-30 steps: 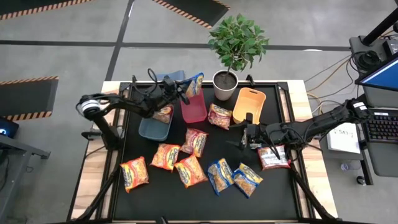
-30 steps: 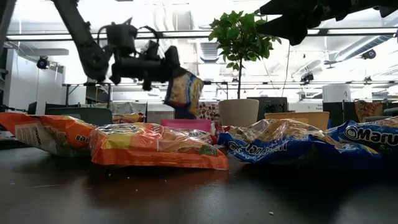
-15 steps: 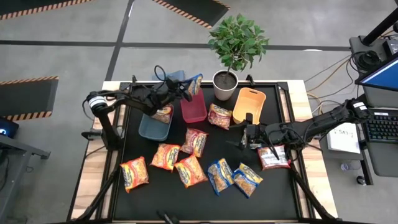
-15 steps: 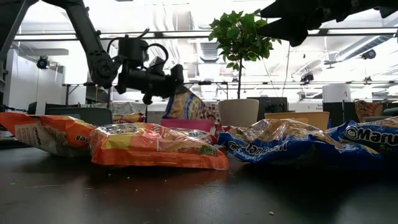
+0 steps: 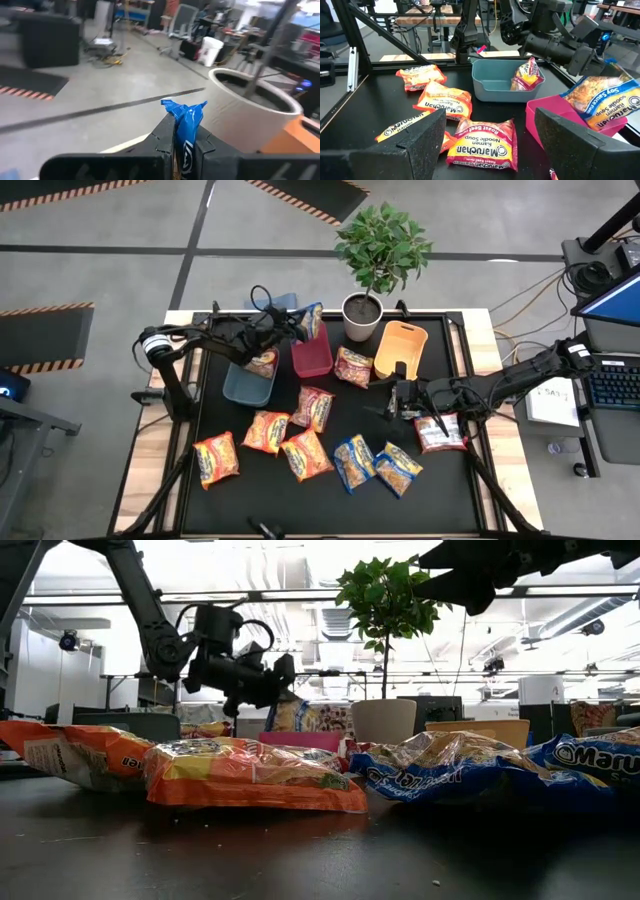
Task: Sort Maruchan noodles
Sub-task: Put the blue noodle pack into the red bin
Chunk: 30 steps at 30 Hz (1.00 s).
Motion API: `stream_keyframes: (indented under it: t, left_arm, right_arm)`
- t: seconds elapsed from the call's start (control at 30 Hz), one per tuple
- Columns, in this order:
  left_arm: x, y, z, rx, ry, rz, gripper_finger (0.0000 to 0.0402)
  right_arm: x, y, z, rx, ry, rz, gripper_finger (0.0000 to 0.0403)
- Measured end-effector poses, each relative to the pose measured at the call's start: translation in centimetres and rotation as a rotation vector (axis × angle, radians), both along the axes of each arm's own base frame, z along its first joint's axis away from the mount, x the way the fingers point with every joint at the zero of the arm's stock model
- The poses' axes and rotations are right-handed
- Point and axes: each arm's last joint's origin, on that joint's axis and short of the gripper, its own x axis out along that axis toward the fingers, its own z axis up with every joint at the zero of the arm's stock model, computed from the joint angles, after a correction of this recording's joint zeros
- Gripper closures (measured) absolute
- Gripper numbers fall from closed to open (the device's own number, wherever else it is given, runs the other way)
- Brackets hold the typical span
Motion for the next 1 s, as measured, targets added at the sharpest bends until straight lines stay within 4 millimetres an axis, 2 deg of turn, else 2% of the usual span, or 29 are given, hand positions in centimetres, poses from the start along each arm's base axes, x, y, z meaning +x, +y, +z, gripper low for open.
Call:
stream_keyframes:
  t: [0.33,0.6,0.83,1.0]
  left_arm:
    - [0.0,0.0,-0.4,-0.058,-0.005,0.009,0.0397]
    - [0.0,-0.1,-0.3,-0.073,-0.021,0.003,0.034]
    - [-0.4,-0.4,1.5,-0.065,-0.045,-0.044,0.0283]
    - [-0.9,-1.0,3.2,-0.065,-0.03,-0.089,0.0261]
  right_arm:
    - [0.0,0.0,0.0,-0.001,0.004,0.0,0.0108]
    - [0.0,0.0,-0.2,0.007,0.02,-0.002,0.0108]
    - [0.0,0.0,-0.2,0.011,0.019,-0.003,0.0105]
    - [0.0,0.0,-0.2,0.012,0.02,-0.003,0.0108]
